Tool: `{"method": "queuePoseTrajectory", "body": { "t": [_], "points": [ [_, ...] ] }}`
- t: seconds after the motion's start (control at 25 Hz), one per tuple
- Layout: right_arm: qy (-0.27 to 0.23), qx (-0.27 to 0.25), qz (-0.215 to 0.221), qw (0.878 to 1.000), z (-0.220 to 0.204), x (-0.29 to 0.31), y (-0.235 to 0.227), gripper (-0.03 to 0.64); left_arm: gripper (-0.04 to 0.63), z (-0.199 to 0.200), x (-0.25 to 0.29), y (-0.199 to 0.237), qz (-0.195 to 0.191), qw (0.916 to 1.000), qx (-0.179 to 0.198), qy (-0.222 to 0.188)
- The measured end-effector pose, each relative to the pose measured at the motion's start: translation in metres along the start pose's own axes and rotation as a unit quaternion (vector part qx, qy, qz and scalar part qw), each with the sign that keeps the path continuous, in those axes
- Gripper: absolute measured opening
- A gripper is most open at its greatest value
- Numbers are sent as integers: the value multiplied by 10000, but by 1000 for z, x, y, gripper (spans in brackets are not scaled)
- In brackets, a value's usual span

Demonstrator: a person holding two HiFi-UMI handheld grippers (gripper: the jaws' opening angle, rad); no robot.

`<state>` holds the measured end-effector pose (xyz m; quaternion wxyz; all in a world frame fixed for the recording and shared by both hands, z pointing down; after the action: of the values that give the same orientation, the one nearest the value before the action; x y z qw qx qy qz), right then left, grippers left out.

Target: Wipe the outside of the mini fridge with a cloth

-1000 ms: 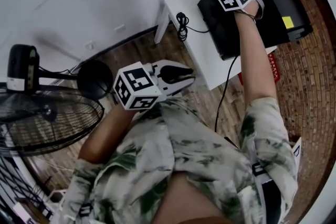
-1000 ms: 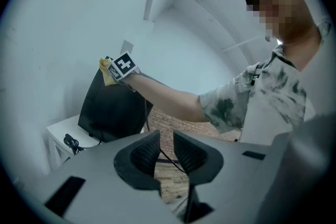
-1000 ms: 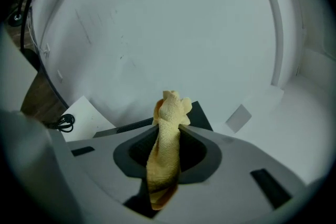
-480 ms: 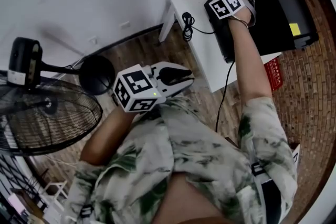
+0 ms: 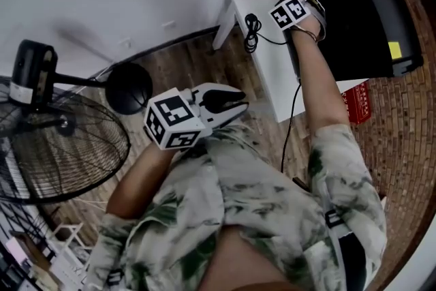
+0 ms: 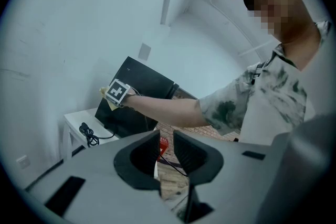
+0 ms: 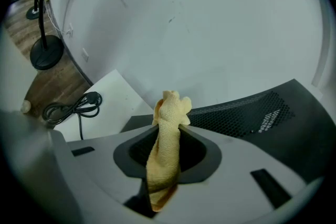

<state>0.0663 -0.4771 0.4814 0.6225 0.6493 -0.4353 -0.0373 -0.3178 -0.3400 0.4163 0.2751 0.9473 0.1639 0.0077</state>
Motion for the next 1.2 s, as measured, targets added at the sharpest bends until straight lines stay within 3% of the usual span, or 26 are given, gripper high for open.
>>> {"method": "queuePoseTrajectory", "body": {
  "t": [0.44,0.72,0.96,1.2],
  "points": [
    [286,78,863,9958,-15,49,64,100,70,-14,0,16,433,9987,-259,-21],
    [207,247,1232,9919,-18,66,94,100,71,-21,10,22,636,9975,-316,31],
    [-85,729,1591,9845,-26,78,108,100,71,-24,36,27,795,9961,-385,58],
    [-638,1568,1719,9705,-25,72,109,100,71,-28,60,30,1066,9938,-319,33]
  ]
}}
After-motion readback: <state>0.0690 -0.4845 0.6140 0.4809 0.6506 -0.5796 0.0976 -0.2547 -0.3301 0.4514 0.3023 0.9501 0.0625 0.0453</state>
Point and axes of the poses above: the fingertips, and each gripper's own axes: x forward along the fingers, y to its left, z out of its top, the point moved 7 cm from there along -x, backward along the fingers, and after that the axes turned 12 degrees about -y, right-handed, at the moved point
